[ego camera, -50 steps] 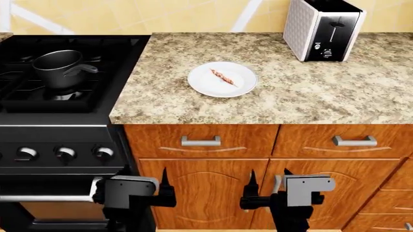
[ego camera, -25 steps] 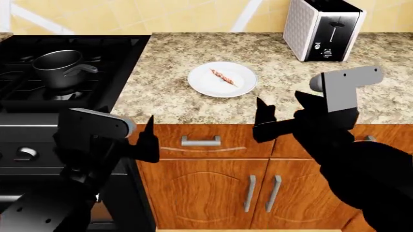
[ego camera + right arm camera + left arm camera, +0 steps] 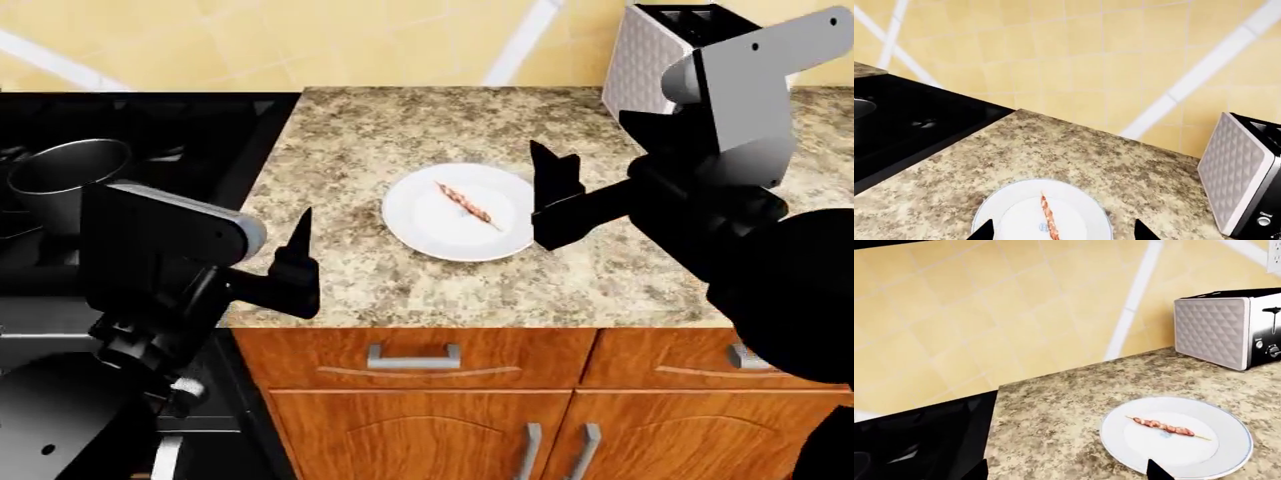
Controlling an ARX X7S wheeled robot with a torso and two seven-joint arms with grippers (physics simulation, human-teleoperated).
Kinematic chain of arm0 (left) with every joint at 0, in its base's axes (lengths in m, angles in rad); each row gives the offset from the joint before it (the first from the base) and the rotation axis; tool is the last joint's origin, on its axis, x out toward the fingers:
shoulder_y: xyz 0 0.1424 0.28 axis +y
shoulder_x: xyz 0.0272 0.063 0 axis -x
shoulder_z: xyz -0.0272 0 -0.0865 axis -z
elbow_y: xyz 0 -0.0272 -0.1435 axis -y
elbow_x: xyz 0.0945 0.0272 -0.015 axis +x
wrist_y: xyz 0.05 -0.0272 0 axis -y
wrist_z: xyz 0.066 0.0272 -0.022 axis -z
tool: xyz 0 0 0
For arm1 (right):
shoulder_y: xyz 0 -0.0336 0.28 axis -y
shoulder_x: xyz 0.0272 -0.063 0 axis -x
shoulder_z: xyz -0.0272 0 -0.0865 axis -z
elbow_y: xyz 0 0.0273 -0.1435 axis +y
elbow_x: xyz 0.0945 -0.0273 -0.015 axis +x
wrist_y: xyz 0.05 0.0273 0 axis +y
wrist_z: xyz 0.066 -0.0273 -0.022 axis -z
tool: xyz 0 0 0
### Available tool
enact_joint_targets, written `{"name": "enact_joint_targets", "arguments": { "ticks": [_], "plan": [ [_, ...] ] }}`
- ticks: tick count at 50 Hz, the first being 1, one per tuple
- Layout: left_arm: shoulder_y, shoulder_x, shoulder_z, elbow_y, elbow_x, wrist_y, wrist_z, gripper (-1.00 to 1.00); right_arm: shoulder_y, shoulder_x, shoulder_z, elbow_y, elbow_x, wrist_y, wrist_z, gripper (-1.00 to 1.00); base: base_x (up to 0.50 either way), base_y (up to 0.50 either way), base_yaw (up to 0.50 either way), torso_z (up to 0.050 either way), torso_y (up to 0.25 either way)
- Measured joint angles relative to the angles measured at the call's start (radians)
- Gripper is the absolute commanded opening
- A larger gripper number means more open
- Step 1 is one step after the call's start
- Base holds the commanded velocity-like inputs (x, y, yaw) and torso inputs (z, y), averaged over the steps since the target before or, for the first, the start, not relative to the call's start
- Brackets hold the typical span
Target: Frozen meat rests on a plate on the counter. Retrieve the meat and place it in a pot on a burner. Then turn the burner on.
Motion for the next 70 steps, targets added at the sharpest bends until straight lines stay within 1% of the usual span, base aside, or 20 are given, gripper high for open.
{"name": "enact_joint_targets", "arguments": {
  "ticks": [15,27,39,44,54,70],
  "plan": [
    [0.0,-0.009,-0.014,0.006,-0.015,-0.001,-0.001,1.0,0.03,0.021,-0.026,0.012,0.061,-0.004,0.038,1.0,0.5,0.0,0.0,0.0,0.001],
    [0.012,-0.014,-0.014,-0.01,-0.014,0.024,0.001,1.0,0.045,0.033,-0.059,0.027,0.074,-0.02,0.049,1.0,0.5,0.0,0.0,0.0,0.0],
    [0.046,-0.013,0.001,-0.046,0.001,0.104,0.022,1.0,0.107,0.04,-0.132,0.116,0.091,0.01,0.058,1.0,0.02,0.0,0.0,0.0,0.001],
    [0.065,-0.009,0.007,-0.062,0.006,0.147,0.037,1.0,0.169,0.048,-0.199,0.202,0.155,0.03,0.086,1.0,0.0,0.0,0.0,0.0,0.0],
    [0.091,-0.001,0.015,-0.101,0.012,0.208,0.057,1.0,0.304,0.058,-0.38,0.386,0.206,0.042,0.06,1.0,0.0,0.0,0.0,0.0,0.0],
    [0.118,0.009,0.018,-0.148,0.015,0.263,0.072,1.0,0.446,0.048,-0.683,0.612,0.099,-0.01,-0.176,1.0,0.0,0.0,0.0,0.0,0.0]
  ]
}}
